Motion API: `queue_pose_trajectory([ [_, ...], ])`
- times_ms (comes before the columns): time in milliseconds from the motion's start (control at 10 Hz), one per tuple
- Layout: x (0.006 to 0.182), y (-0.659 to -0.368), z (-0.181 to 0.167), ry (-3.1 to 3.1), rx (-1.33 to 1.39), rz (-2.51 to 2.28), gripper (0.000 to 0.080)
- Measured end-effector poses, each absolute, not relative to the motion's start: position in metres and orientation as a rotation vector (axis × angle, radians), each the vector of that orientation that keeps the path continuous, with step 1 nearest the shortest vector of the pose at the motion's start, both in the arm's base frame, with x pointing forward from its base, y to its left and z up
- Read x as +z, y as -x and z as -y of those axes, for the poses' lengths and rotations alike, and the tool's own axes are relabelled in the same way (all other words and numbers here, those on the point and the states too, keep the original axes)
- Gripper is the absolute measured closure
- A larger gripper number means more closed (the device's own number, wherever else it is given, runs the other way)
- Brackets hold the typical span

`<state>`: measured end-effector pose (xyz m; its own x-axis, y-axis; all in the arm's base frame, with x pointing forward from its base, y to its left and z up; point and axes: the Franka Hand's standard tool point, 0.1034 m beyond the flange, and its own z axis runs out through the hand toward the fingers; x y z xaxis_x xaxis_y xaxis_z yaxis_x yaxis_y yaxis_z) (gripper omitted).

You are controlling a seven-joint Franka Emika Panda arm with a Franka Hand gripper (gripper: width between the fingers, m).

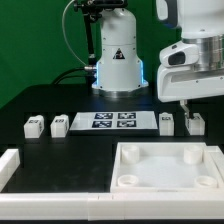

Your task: Assemble one leg

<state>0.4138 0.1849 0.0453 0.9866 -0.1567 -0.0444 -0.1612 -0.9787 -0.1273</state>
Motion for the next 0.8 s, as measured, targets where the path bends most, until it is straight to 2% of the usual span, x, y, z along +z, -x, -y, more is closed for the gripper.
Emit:
queue_pose_trajectory([
  [300, 0.045, -0.414, -0.183, 3.010, 0.096, -0.173, 0.0151],
  [600, 0.039, -0.387, -0.170, 3.009, 0.557, -0.129, 0.0151],
  [800, 0.030, -0.384, -0.167, 2.967, 0.799, -0.136, 0.0151],
])
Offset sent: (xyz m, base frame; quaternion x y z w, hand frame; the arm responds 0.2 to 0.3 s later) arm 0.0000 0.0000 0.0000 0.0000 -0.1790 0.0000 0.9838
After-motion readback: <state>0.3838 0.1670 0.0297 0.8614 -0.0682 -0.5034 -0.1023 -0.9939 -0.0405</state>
